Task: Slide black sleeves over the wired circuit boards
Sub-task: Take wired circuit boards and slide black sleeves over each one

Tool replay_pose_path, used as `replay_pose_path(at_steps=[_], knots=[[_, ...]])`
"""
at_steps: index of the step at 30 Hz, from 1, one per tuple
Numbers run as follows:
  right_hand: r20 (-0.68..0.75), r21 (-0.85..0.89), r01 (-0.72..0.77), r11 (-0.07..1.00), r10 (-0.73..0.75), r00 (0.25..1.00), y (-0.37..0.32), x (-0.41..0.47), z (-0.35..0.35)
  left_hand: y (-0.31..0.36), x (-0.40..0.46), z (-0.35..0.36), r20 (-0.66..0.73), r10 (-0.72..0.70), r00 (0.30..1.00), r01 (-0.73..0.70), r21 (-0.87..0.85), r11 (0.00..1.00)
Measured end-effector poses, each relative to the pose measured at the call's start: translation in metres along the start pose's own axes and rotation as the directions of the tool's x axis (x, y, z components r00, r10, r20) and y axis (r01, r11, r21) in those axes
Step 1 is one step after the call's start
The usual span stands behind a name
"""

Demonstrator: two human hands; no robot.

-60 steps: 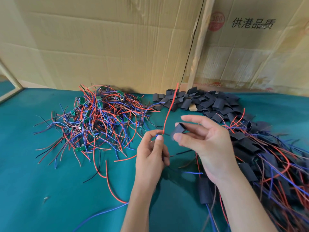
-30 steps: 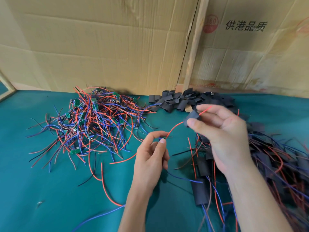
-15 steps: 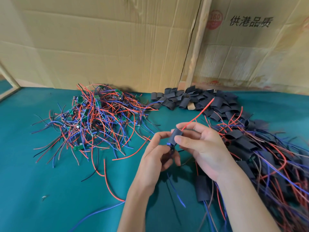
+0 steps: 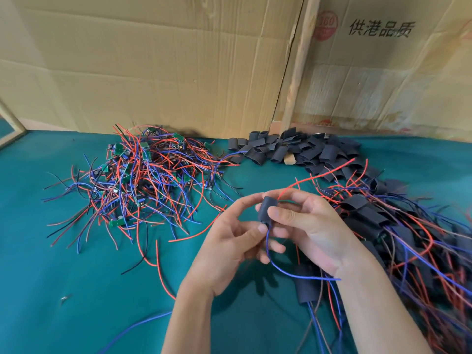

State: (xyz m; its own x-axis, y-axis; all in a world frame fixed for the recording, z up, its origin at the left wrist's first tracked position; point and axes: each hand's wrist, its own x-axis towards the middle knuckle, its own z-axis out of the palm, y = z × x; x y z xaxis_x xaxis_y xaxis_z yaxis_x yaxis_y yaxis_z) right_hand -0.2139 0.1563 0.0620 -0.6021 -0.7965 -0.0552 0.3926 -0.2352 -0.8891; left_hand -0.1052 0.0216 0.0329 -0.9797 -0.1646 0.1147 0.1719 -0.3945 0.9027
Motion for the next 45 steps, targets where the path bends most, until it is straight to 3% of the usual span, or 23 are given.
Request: replay_pose_path(at_steps=[4, 8, 13, 18, 21, 23, 25, 27, 28, 31, 33, 35, 37, 41, 45], knots=[[-0.084, -0.117, 0.009, 0.993, -0.019, 0.996, 0.001, 0.0, 0.008, -0.008, 0.005, 0.006, -0.175, 0.0, 0.985, 0.022, 0.124, 0.992], [-0.157, -0.259, 0.065, 0.964, -0.108, 0.982, -0.005, -0.003, 0.011, -0.014, 0.011, 0.009, -0.291, 0.155, 0.944, -0.055, 0.323, 0.945], [-0.174, -0.429, 0.062, 0.901, -0.149, 0.973, -0.02, -0.005, 0.025, -0.014, 0.015, 0.019, -0.301, 0.204, 0.932, -0.105, 0.313, 0.944], [-0.208, -0.523, 0.092, 0.848, -0.231, 0.95, -0.07, -0.026, 0.013, -0.007, 0.009, 0.011, -0.185, 0.078, 0.98, -0.052, 0.14, 0.989], [-0.325, -0.587, -0.052, 0.808, -0.177, 0.929, -0.132, -0.055, -0.021, -0.003, 0.008, 0.0, -0.319, 0.081, 0.944, -0.058, 0.083, 0.995], [-0.422, -0.742, -0.279, 0.609, -0.102, 0.901, -0.158, -0.074, -0.051, -0.005, 0.009, -0.003, -0.422, 0.096, 0.901, -0.064, 0.089, 0.994], [-0.473, -0.868, -0.454, 0.199, -0.055, 0.879, -0.171, -0.083, -0.079, -0.007, 0.011, -0.003, -0.473, 0.097, 0.876, -0.05, 0.111, 0.993], [-0.479, -0.862, -0.482, -0.156, -0.062, 0.876, -0.184, -0.078, -0.114, -0.009, 0.013, 0.0, -0.487, 0.101, 0.868, -0.03, 0.151, 0.988], [-0.448, -0.863, -0.457, -0.216, -0.092, 0.889, -0.189, -0.074, -0.12, -0.009, 0.014, 0.001, -0.493, 0.099, 0.864, -0.015, 0.17, 0.985], [-0.32, -0.916, -0.36, -0.176, -0.22, 0.922, -0.191, -0.037, -0.075, -0.012, 0.015, 0.003, -0.526, 0.11, 0.843, 0.01, 0.219, 0.976], [-0.161, -0.945, -0.21, -0.25, -0.202, 0.966, -0.18, -0.004, -0.013, -0.014, 0.015, 0.003, -0.551, 0.131, 0.824, 0.014, 0.252, 0.968], [0.025, -0.95, -0.005, -0.312, -0.091, 0.996, -0.151, 0.034, 0.04, -0.015, 0.016, 0.001, -0.582, 0.149, 0.8, 0.02, 0.274, 0.962], [0.132, -0.954, 0.14, -0.264, 0.045, 0.99, -0.105, 0.076, 0.07, -0.017, 0.018, -0.001, -0.615, 0.176, 0.769, 0.029, 0.309, 0.951], [0.051, -0.97, 0.093, -0.226, 0.182, 0.982, -0.017, 0.137, 0.092, -0.021, 0.018, -0.004, -0.623, 0.226, 0.749, 0.05, 0.394, 0.918], [-0.015, -0.969, 0.008, -0.247, 0.091, 0.996, 0.018, 0.152, 0.082, -0.022, 0.019, -0.006, -0.61, 0.224, 0.76, 0.042, 0.391, 0.92]])
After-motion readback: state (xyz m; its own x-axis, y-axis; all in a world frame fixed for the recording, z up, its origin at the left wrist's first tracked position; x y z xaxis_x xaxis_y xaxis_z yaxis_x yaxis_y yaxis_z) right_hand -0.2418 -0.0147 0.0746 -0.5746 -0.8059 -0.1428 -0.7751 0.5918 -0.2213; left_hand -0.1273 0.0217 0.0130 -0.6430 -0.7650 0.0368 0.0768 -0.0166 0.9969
